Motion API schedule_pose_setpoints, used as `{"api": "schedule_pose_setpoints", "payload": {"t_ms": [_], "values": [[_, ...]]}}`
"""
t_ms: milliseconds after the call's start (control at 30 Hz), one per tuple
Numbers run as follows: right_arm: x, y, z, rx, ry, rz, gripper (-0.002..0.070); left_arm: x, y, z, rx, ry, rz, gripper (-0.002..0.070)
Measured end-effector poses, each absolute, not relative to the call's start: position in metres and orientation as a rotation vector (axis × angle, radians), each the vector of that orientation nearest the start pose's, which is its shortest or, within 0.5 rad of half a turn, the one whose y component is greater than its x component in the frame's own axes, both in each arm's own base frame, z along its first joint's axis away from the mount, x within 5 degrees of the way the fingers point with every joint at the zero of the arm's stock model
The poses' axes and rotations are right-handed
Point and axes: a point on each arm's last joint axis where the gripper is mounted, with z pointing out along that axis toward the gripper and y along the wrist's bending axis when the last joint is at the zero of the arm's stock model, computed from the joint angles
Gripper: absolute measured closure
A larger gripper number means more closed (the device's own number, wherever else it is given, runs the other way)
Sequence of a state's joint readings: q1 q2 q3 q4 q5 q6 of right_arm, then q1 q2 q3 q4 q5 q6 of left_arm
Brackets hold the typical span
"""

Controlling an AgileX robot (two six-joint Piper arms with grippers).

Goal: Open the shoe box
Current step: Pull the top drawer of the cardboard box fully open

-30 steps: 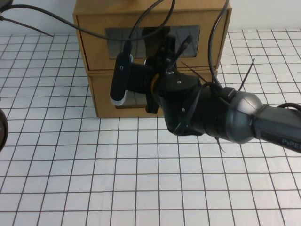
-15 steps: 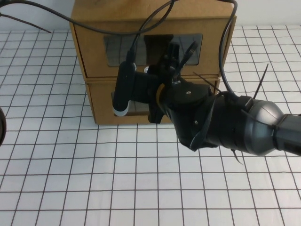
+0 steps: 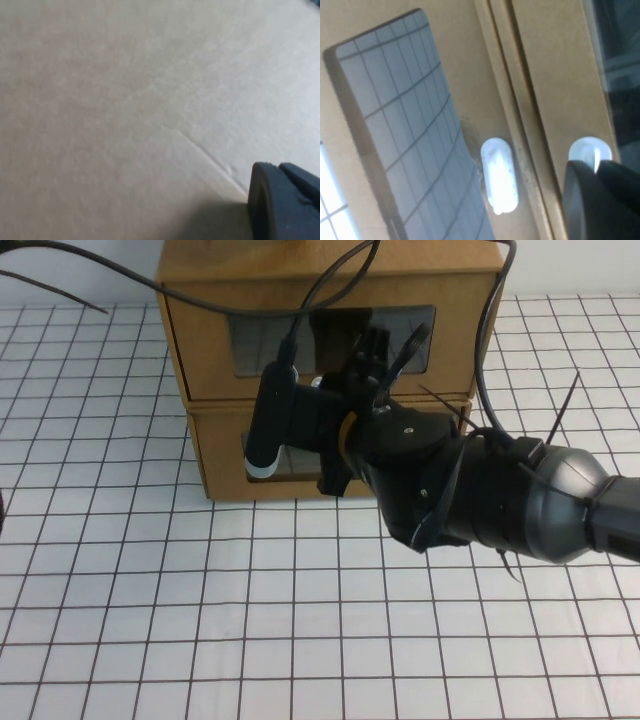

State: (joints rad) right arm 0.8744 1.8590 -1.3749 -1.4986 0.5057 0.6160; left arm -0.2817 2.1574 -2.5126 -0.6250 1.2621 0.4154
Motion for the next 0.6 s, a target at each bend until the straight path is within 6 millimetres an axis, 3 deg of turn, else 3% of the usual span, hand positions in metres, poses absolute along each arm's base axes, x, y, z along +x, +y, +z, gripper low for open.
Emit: {"api": "schedule_pose_setpoints", "payload": {"t_ms": [167,600], "values": [[0.310,0.301,0.272,-1.296,1.503,-0.499,0.0672,0.432,-0.179,0.402,0.832,2.120,-0.746,0.0678],[0.305,0.297,0.266,-1.326,1.512,-0.504,0.0672,0.436,-0.181,0.398,0.828,2.116,-0.761,0.0678]]}}
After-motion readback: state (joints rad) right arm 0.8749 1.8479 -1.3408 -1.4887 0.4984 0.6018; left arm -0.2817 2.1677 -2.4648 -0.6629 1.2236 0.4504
